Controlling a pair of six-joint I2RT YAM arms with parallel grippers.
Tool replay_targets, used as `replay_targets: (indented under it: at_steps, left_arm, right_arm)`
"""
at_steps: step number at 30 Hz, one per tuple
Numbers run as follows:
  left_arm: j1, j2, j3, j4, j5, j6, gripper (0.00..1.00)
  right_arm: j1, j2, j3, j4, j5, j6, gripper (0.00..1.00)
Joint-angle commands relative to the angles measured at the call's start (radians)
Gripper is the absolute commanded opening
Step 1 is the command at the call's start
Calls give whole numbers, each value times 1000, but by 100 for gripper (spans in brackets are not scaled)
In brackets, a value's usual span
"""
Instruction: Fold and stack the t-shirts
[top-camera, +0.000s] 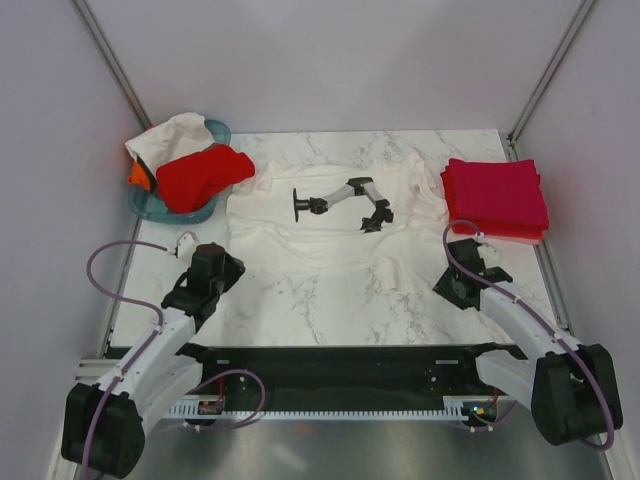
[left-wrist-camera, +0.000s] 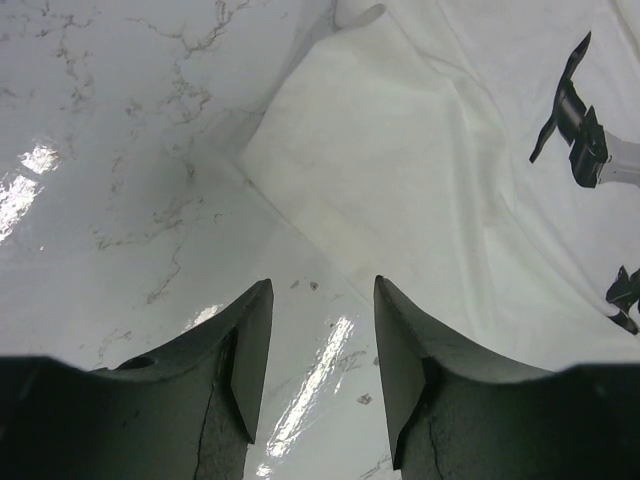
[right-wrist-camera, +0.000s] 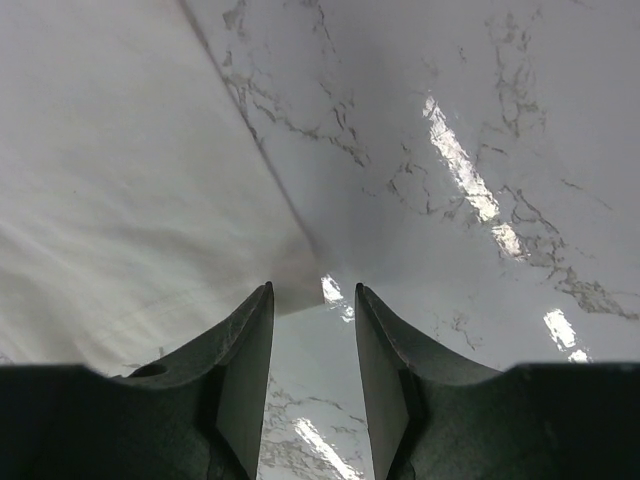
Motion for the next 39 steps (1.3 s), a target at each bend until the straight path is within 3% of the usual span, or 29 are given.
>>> replay_targets:
  at_steps: [1,4,6,11,14,17,20,21,25,33,39]
  left_arm:
    - [7,9,1,6,-50,-29,52]
    - [9,10,3,6,-56,-37,52]
    - [9,10,3,8,-56,-38,52]
    - [9,16,10,5,-68,-31,52]
    - [7,35,15,3,-79,-29,52]
    - [9,58,32,-14,-90,-34,52]
    - [10,73,49,-20,-126,-21,58]
    - [10,79,55,-21,-137,-21,64]
    - [10,124,70,-25,-171,-43,69]
    - [44,305,141,-15,-189,-101,52]
    - [53,397,168,47,-171,-109,50]
  right_arm:
    - [-4,29,9,40,20,24,46]
    - [-4,44,-4,69,14,29,45]
    - [-4,49,-16,87,11,35,39]
    - [-4,12,-21,66,60,55,6]
    - [-4,-62,-10,14,101,70,1]
    - [-4,-143,-7,-35,123,77,1]
    - [-4,-209,-8,-77,123,87,0]
    - [-4,-230,-11,-83,121,87,0]
    - [-2,-255,-22,-86,106,86,0]
    - [-2,-280,-22,-81,100,72,0]
    - [-4,-292,-21,-78,86,64,0]
